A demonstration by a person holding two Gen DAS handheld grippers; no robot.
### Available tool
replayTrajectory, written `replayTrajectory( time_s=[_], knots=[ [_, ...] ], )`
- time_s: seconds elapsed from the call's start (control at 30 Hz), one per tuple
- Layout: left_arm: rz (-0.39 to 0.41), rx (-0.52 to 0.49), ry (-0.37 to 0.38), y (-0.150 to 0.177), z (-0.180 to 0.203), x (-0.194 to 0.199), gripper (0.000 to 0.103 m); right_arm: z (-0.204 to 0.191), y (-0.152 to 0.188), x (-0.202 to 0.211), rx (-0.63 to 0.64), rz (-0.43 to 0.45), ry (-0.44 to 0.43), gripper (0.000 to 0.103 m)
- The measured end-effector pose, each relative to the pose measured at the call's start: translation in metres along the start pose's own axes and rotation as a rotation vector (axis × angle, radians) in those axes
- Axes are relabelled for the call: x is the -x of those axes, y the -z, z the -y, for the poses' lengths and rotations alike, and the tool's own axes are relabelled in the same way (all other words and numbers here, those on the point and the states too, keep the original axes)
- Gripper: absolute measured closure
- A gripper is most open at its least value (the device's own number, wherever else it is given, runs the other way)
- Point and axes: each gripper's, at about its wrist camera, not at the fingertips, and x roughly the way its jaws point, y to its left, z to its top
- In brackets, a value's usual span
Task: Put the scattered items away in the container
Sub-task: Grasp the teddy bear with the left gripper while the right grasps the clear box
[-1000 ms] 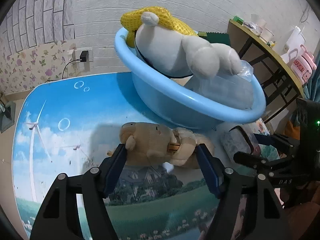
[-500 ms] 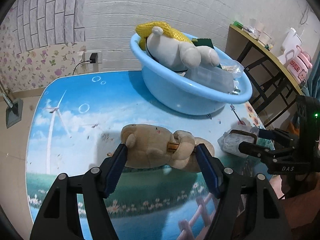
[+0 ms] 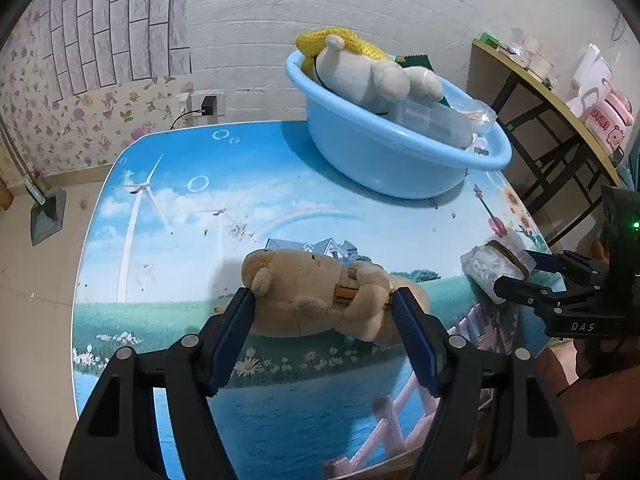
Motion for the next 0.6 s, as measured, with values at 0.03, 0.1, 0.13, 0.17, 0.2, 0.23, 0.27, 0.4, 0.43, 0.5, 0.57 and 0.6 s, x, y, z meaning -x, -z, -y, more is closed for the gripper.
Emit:
replayTrajectory(
  time_s=[0.03, 0.1, 0.13, 0.17, 0.2, 0.23, 0.27, 0.4, 0.43, 0.5, 0.57, 0.6],
  knots=[
    [-0.004, -0.001, -0.002, 0.001, 0.0, -0.001, 0.033, -0.001, 0.001, -0.001, 0.0, -0.003, -0.001, 0.021],
    [-0.012, -0.001, -0.004, 0.002, 0.0, -0.005, 0.033, 0.0, 0.002, -0.001, 0.001, -0.01, 0.0, 0.021],
    [-0.016, 0.001, -0.005, 0.002, 0.0, -0.006, 0.033, 0.0, 0.003, -0.001, 0.002, -0.011, 0.0, 0.021],
    [-0.018, 0.005, -0.006, 0.002, -0.001, -0.008, 0.032, 0.0, 0.003, -0.001, 0.005, -0.01, 0.0, 0.021],
    [-0.012, 0.014, -0.002, 0.002, -0.002, -0.009, 0.032, 0.0, 0.003, 0.0, 0.008, -0.008, 0.002, 0.021],
    [-0.011, 0.017, 0.0, 0.001, -0.003, -0.009, 0.032, -0.001, 0.002, -0.002, 0.011, -0.008, 0.003, 0.021],
    [-0.011, 0.016, 0.0, 0.0, -0.003, -0.01, 0.031, -0.001, 0.002, -0.002, 0.014, -0.008, 0.005, 0.021],
    [-0.012, 0.008, -0.001, -0.002, -0.001, -0.013, 0.03, -0.002, 0.003, -0.005, 0.023, -0.013, 0.009, 0.021],
    [-0.013, 0.009, -0.001, -0.003, -0.001, -0.014, 0.028, -0.002, 0.003, -0.006, 0.022, -0.015, 0.011, 0.021],
    [-0.015, 0.016, 0.002, -0.003, -0.003, -0.016, 0.025, -0.001, 0.003, -0.009, 0.019, -0.02, 0.009, 0.021],
    [-0.019, 0.036, 0.009, -0.004, -0.006, -0.018, 0.021, -0.001, 0.003, -0.01, 0.018, -0.021, 0.007, 0.021],
    [-0.02, 0.044, 0.014, -0.005, -0.007, -0.019, 0.02, -0.001, 0.003, -0.011, 0.017, -0.022, 0.008, 0.021]
  ],
)
